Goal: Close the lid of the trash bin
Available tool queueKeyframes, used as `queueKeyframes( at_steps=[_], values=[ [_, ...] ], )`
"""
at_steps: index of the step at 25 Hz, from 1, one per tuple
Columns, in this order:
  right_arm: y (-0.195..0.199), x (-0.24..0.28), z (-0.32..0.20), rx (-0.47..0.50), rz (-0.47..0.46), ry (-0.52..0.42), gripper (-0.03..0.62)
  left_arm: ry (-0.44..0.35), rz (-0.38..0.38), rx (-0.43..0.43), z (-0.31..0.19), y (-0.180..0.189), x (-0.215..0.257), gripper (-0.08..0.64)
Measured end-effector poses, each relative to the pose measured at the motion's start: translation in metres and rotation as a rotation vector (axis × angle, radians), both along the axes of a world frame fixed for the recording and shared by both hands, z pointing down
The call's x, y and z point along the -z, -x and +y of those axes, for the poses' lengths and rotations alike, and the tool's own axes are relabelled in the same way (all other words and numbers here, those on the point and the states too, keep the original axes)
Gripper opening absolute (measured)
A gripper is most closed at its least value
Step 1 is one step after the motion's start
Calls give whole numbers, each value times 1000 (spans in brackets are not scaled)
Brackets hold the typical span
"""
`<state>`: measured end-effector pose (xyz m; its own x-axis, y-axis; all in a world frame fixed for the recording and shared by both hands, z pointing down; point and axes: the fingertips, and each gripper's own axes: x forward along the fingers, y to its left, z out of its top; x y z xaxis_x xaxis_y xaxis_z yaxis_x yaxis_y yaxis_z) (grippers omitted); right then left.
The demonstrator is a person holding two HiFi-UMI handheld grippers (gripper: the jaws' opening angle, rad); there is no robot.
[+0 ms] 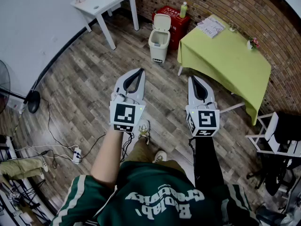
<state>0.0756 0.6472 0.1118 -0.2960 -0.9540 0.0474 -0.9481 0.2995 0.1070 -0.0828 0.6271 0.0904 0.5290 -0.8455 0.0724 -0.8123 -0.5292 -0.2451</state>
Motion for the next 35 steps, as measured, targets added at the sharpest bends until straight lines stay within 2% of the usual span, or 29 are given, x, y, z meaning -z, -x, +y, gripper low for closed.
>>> queueKeyframes(
  at_steps=[5,8,15,16,17,20,22,26,35],
  values=[
    [8,5,46,-2,-10,-3,12,-11,11,17,44,11,10,8],
    [11,8,54,0,-4,-1,12,-18,8,22,50,15,14,8],
    [39,11,40,-24,-20,-25,24,-30,36,22,35,45,16,8],
    [44,10,36,-21,-24,-25,90,-29,39,18,31,48,15,8],
    [48,10,32,-21,-26,-24,97,-25,41,12,27,51,14,8],
    [63,9,23,-33,-21,-25,91,-12,54,-15,18,61,12,16],
    [70,9,19,-43,-16,-24,91,-9,60,-29,14,67,12,49],
    [78,5,10,-58,-6,-19,89,-18,67,-34,-1,76,15,44],
    [59,7,-4,-77,-4,-31,86,-24,65,-29,-17,66,13,46]
  ],
)
